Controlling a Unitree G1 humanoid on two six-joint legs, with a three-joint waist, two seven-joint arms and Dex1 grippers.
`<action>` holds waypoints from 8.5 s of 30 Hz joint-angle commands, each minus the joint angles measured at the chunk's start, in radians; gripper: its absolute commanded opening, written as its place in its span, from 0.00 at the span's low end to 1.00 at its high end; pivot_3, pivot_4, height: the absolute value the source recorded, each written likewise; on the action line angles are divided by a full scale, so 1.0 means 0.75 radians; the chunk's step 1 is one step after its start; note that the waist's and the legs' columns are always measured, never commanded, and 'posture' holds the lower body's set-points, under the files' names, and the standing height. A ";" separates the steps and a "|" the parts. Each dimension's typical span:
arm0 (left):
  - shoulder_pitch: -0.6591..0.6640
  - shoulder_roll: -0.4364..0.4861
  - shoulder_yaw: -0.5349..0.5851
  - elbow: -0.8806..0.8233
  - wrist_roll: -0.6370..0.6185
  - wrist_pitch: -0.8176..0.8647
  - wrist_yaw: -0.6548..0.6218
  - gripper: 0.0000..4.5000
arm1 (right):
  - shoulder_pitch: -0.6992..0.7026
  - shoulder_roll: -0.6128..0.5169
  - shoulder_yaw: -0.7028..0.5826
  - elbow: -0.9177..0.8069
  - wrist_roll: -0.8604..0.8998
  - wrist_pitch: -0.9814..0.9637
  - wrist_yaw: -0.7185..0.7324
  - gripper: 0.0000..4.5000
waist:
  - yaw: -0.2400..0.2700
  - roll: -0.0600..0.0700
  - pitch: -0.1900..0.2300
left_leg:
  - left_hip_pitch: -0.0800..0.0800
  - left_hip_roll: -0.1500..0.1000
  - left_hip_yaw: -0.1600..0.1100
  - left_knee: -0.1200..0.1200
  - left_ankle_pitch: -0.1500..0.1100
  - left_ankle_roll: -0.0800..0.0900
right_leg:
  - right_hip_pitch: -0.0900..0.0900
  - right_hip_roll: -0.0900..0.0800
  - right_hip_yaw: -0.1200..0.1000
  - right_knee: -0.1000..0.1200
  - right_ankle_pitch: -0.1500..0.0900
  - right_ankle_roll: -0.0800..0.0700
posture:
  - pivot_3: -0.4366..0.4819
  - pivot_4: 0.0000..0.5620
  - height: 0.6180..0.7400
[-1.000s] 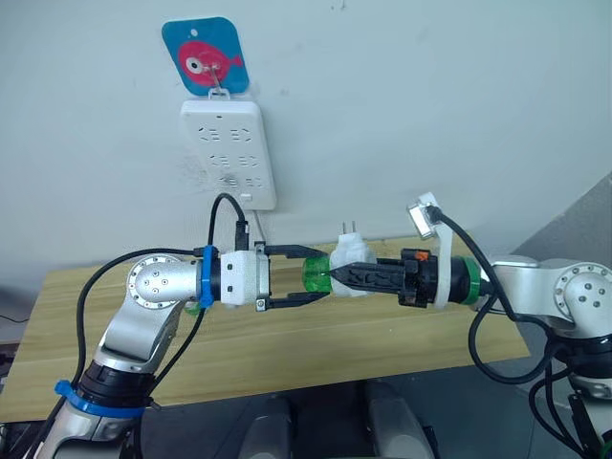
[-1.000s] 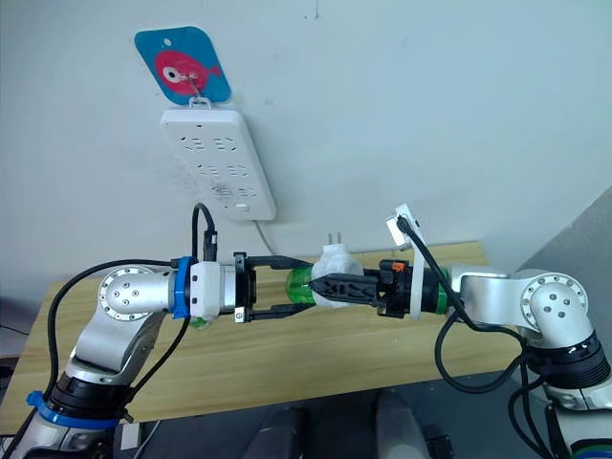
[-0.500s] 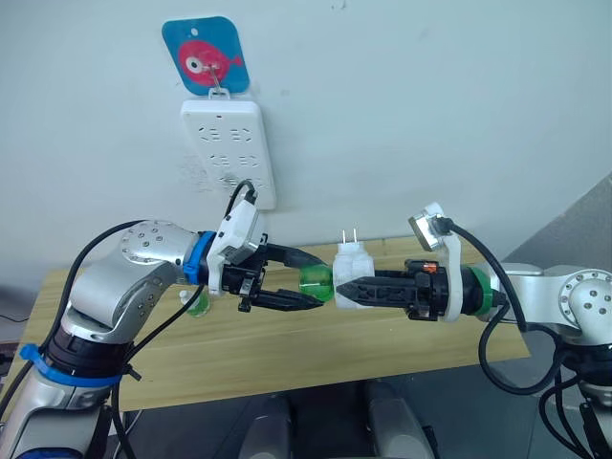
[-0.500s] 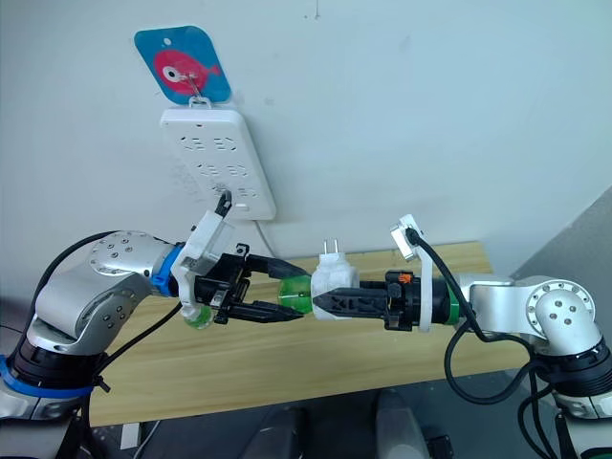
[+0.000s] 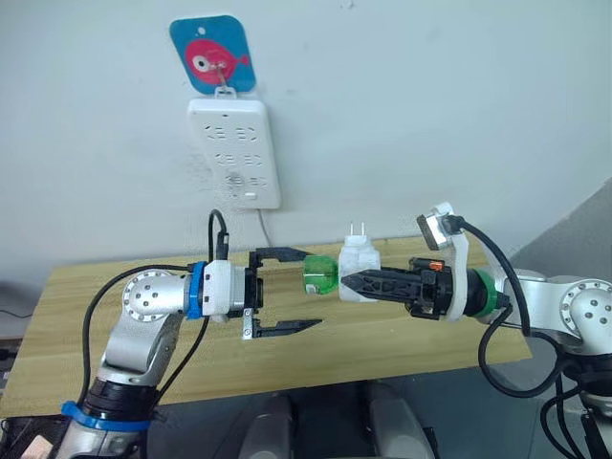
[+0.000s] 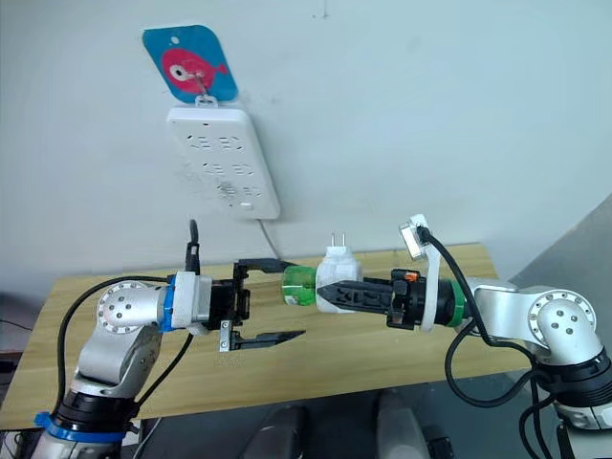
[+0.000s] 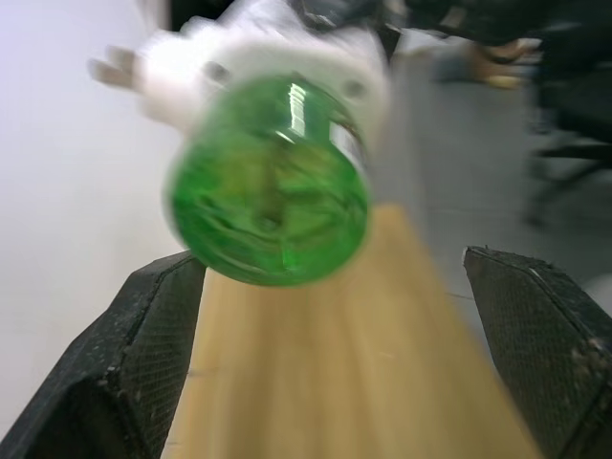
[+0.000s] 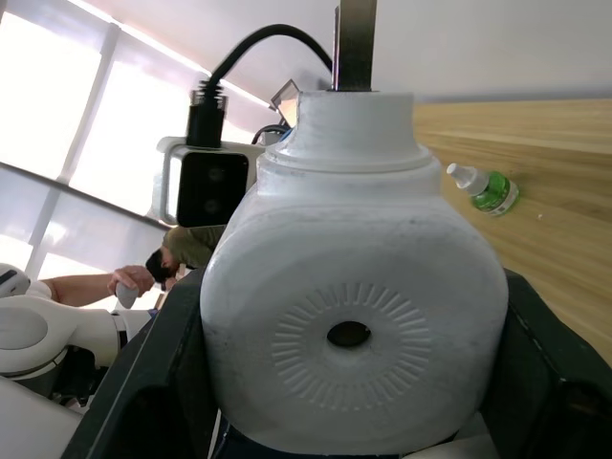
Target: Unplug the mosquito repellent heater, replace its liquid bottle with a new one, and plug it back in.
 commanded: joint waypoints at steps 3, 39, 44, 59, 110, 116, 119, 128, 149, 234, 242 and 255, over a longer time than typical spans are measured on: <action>-0.030 -0.015 0.009 0.035 0.050 -0.190 0.015 1.00 | -0.021 0.005 -0.026 -0.045 0.045 -0.016 0.007 0.67 | 0.005 0.000 0.000 | 0.000 0.000 0.000 0.001 0.000 0.000 | 0.001 0.000 0.000 0.000 0.001 0.001 | 0.39 0.39 1.00; 0.038 0.139 -0.038 -0.044 0.014 0.000 0.036 0.98 | 0.015 -0.054 0.000 -0.098 0.045 -0.034 0.009 0.67 | 0.004 -0.001 0.001 | 0.001 0.000 0.003 -0.002 0.000 0.000 | 0.000 0.001 0.002 -0.001 0.001 0.000 | 0.38 0.40 1.00; 0.069 0.024 -0.025 -0.006 0.055 -0.245 0.083 0.98 | 0.014 -0.056 0.001 -0.101 0.045 -0.037 0.007 0.67 | 0.026 -0.001 0.001 | 0.000 0.000 0.002 0.000 0.000 0.000 | 0.000 -0.001 0.002 -0.002 0.001 0.001 | 0.38 0.40 1.00; 0.002 0.041 -0.091 -0.111 0.007 -0.158 0.108 0.50 | 0.004 -0.045 0.013 -0.097 0.045 -0.038 0.003 0.67 | 0.010 -0.001 0.001 | 0.001 0.000 0.001 0.001 0.000 0.000 | 0.001 0.000 0.001 0.000 0.001 0.001 | 0.39 0.39 1.00; -0.171 0.453 -0.109 -0.355 -0.939 1.242 0.415 0.50 | -0.004 -0.063 0.033 -0.059 0.045 -0.001 -0.006 0.67 | 0.006 -0.002 0.002 | 0.002 0.000 -0.003 0.001 0.000 0.001 | 0.001 0.002 -0.001 0.004 0.001 0.001 | 0.43 0.40 1.00; -0.348 0.483 -0.023 -0.229 -1.174 1.537 0.474 0.50 | -0.016 -0.069 0.044 -0.051 0.045 0.014 0.010 0.67 | 0.000 -0.002 0.002 | 0.003 0.000 -0.002 0.001 0.000 0.001 | 0.003 0.002 -0.002 0.004 0.000 0.002 | 0.43 0.39 1.00; -0.331 0.469 -0.016 -0.254 -1.088 1.528 0.462 0.50 | -0.019 -0.068 0.046 -0.049 0.045 0.014 0.012 0.67 | 0.000 -0.002 0.002 | 0.003 0.000 -0.001 0.001 0.000 0.000 | 0.002 0.002 -0.002 0.004 0.000 0.001 | 0.43 0.39 1.00; -0.177 0.412 -0.035 -0.343 -0.680 1.234 0.364 0.66 | -0.015 -0.065 0.040 -0.047 0.045 0.012 0.013 0.67 | 0.005 -0.002 0.002 | 0.002 0.000 0.000 0.000 0.000 0.000 | 0.001 0.002 0.000 0.001 0.001 0.001 | 0.43 0.40 1.00; 0.092 0.047 -0.085 -0.107 0.102 -0.181 0.206 0.91 | -0.019 -0.047 0.038 -0.056 0.045 0.000 -0.003 0.67 | 0.036 -0.002 0.002 | 0.001 0.000 0.002 0.001 0.000 0.000 | 0.001 0.000 0.002 0.000 0.001 0.001 | 0.42 0.39 1.00; -0.271 0.530 0.077 -0.213 -1.040 1.634 0.311 0.49 | -0.012 -0.082 0.060 -0.067 0.045 -0.008 0.004 0.67 | 0.003 -0.002 0.002 | 0.002 0.000 -0.001 0.001 0.000 0.000 | 0.001 0.002 -0.001 0.003 0.000 0.001 | 0.44 0.40 1.00; -0.230 0.469 0.062 -0.267 -0.916 1.536 0.367 0.49 | -0.017 -0.078 0.062 -0.064 0.045 -0.013 0.004 0.67 | 0.004 -0.002 0.002 | 0.002 0.000 -0.001 0.001 0.000 0.000 | 0.001 0.002 0.000 0.002 0.000 0.001 | 0.44 0.41 1.00; 0.085 0.336 -0.031 -0.286 -0.124 0.622 0.219 0.99 | -0.017 -0.073 0.060 -0.061 0.045 -0.012 0.002 0.67 | 0.017 -0.002 0.002 | 0.002 0.000 0.002 0.000 0.000 0.000 | 0.001 0.001 0.001 0.001 0.001 0.001 | 0.44 0.41 1.00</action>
